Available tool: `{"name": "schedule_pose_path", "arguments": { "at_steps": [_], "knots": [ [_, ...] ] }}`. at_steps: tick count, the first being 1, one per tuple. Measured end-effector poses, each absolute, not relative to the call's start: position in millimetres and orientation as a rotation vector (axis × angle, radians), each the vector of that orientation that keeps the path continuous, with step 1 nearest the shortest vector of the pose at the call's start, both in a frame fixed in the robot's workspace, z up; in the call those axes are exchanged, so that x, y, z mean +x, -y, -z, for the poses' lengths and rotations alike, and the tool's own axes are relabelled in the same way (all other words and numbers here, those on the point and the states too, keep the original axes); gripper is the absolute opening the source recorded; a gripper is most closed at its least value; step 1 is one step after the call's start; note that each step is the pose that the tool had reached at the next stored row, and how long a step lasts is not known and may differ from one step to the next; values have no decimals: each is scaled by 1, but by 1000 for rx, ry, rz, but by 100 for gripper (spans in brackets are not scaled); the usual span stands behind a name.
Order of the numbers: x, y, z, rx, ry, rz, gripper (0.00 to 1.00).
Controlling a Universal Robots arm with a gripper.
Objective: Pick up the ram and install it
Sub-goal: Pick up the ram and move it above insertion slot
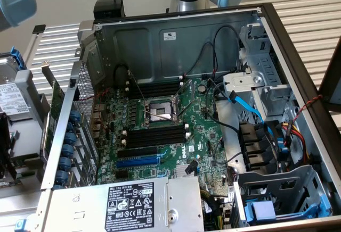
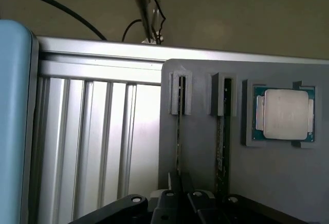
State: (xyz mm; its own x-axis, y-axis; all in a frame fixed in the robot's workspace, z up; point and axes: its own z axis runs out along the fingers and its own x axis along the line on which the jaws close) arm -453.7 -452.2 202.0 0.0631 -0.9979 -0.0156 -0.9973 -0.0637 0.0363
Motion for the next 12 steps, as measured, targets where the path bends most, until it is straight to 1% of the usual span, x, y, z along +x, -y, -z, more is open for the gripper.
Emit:
{"name": "schedule_pose_path", "arguments": {
  "at_steps": [12],
  "knots": [
    [-454, 452, -206, 2279, 2139, 57, 12]
  ]
}}
